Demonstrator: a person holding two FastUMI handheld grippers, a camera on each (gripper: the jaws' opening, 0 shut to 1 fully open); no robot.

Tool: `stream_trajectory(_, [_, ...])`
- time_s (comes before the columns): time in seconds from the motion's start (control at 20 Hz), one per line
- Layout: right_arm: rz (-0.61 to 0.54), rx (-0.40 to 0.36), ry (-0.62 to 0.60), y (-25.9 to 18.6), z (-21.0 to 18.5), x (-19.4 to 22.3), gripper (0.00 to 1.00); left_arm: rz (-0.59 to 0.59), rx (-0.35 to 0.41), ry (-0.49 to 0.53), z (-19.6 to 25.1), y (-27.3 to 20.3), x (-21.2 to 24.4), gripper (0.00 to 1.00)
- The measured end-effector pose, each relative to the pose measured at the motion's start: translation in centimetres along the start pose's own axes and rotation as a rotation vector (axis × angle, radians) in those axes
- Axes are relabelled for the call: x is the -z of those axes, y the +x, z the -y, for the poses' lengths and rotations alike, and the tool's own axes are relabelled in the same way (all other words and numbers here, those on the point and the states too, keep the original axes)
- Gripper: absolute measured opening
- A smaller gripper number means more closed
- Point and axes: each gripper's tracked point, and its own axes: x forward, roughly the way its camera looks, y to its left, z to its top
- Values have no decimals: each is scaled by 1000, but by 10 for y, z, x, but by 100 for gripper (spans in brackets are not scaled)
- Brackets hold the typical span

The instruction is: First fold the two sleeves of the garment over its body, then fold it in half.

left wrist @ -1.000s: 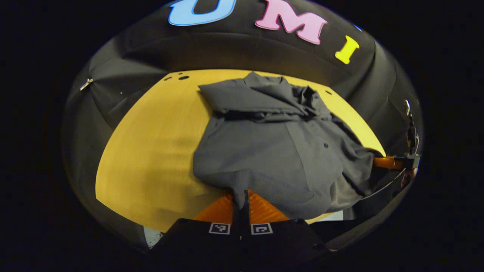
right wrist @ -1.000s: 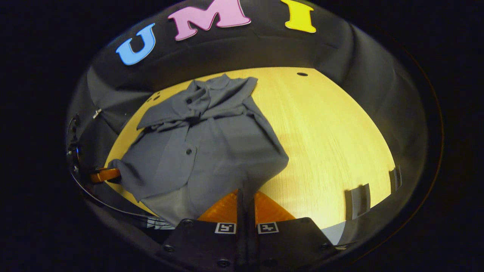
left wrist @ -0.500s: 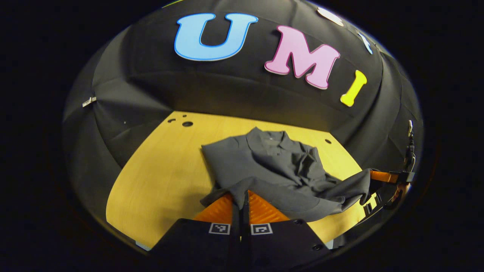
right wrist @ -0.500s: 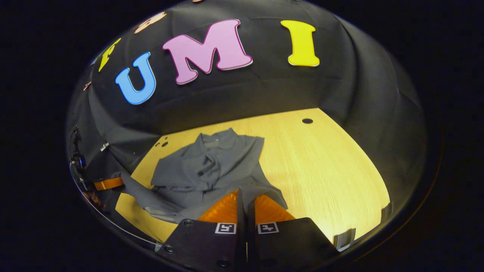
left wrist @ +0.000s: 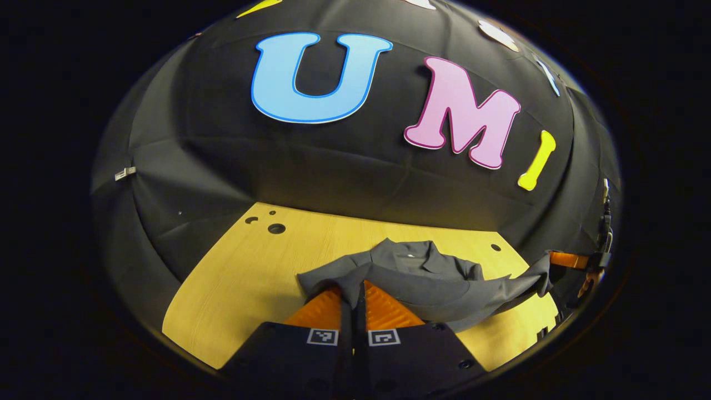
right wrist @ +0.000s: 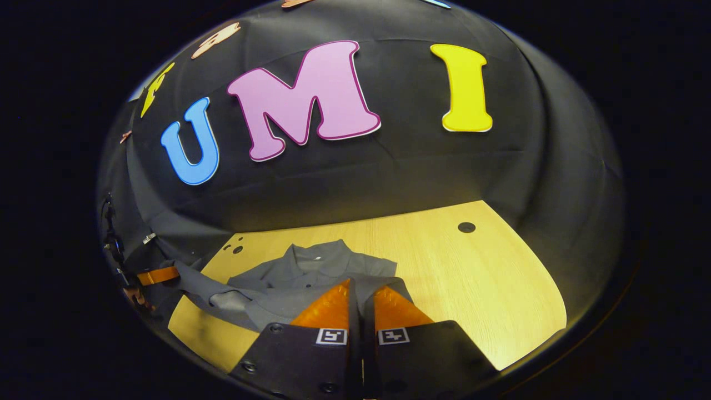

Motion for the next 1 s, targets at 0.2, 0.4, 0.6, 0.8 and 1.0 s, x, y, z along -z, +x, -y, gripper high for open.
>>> stream_trajectory(0.2, [0, 3, -7, 33, 2, -6, 6, -1, -5, 18, -3, 33, -7, 6])
stream_trajectory(0.4, [-10, 8, -14, 66, 7, -7, 6, -1, -7, 37, -8, 65, -11, 5])
stream_trajectory(0.6, [-17, 16, -21, 98, 14, -7, 5, 1, -10, 57, -11, 94, -15, 5])
stream_trajectory(0.8, [-31, 29, -24, 130, 25, 4, 6, -9, -17, 84, -14, 125, -9, 5])
stream_trajectory(1.0, [-67, 57, -18, 163, 36, 24, 6, -38, -37, 74, -22, 156, 8, 5])
